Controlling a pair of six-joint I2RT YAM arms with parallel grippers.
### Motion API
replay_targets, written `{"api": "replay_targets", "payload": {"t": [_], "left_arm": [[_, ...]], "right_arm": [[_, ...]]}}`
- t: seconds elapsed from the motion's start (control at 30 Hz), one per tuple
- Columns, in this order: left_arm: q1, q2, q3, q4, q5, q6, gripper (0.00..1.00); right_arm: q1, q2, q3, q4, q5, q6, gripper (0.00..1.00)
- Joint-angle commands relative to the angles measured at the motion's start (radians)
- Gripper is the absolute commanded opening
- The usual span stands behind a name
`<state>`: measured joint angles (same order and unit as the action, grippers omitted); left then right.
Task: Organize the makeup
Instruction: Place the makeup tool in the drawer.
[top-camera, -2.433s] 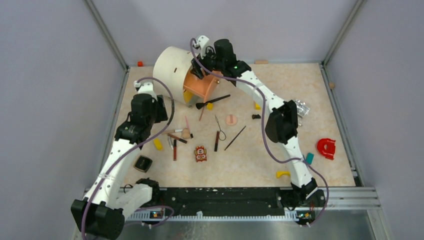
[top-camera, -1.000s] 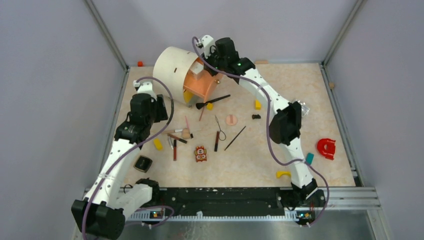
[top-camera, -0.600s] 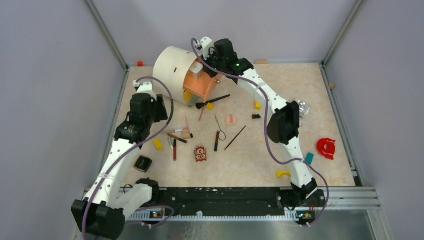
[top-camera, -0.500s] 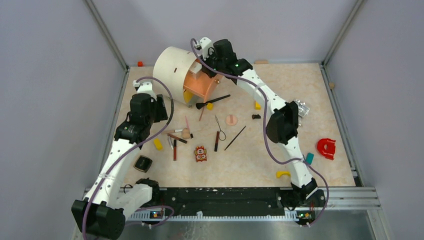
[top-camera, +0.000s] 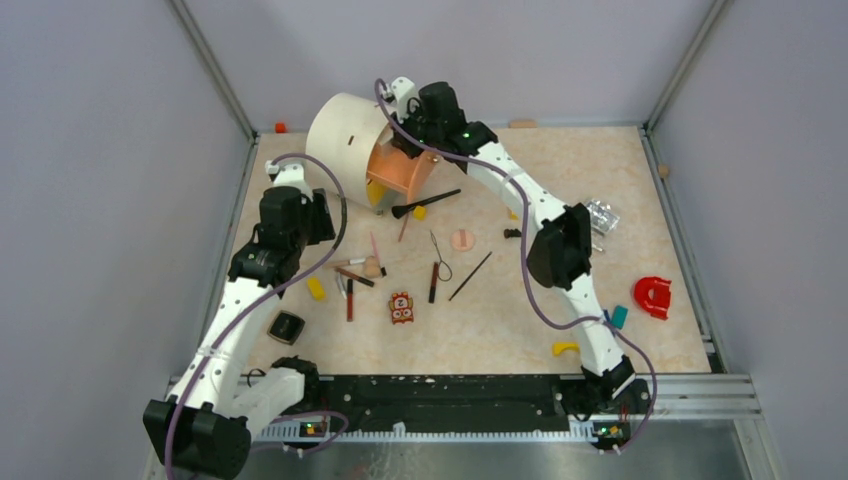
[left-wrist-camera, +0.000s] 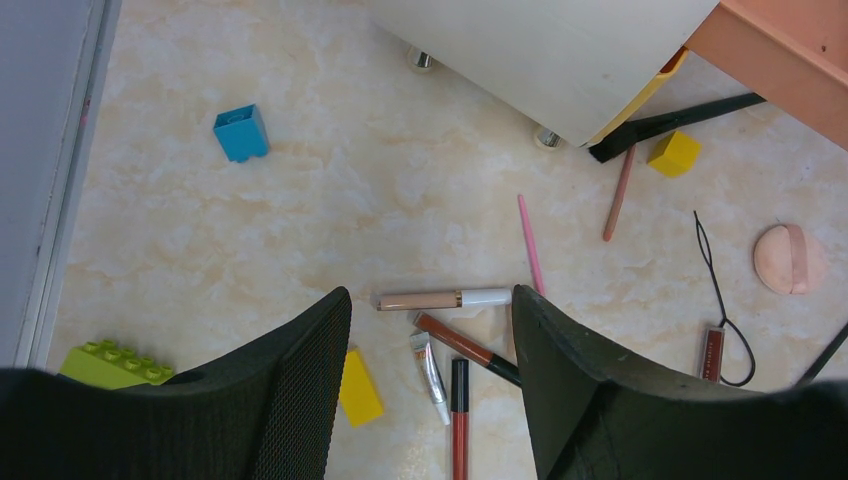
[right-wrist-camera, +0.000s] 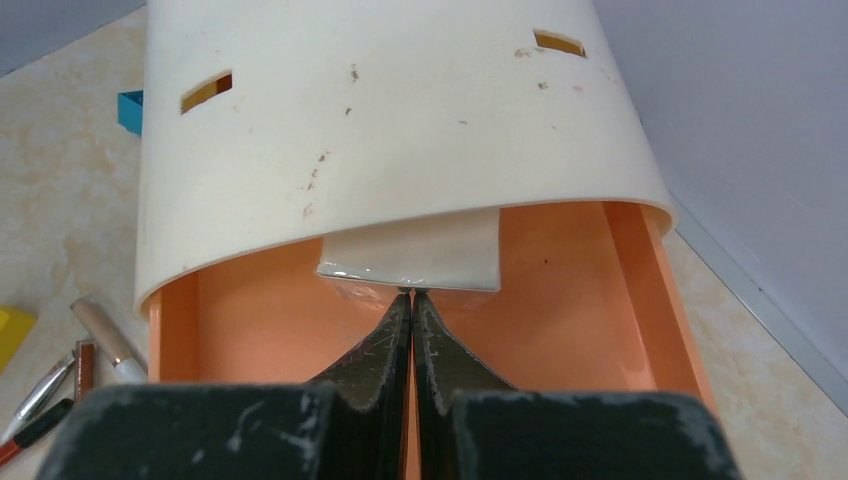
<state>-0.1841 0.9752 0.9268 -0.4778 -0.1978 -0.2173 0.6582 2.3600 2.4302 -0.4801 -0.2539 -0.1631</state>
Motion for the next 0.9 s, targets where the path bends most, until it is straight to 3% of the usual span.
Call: {"api": "replay_targets", "payload": {"t": [0.0,0.47,0.6,0.77,0.87], "left_arm": [[0.006,-0.003,-0.006,0.038,0.005,0.006,0.66],[0.006,0.04,0.106,-0.015,-0.055,-0.043,0.66],[0.006,0.026,0.115,-0.072,-0.128,-0.112,0.75],[0.006,0.01,0.104,-0.19,-0.202,-0.283,0.98],[0.008,0.007,0.075,-0.286,-0.252,-0.45,0.99]], "right_arm": [[0.017,-0.033,0.051,0.059,0.006,-0.007,0.01],[0.018,-0.28,-0.072,0.063,0.098,-0.05,0.02],[0.018,-0.365,-0.138,0.102,0.119,-0.004,0.04],[0.019,-0.507,-0.323,0.182,0.183,0.104,0.05],[0.02,-0.594,-0.437,0.219,0.221,0.17,0.08]]}}
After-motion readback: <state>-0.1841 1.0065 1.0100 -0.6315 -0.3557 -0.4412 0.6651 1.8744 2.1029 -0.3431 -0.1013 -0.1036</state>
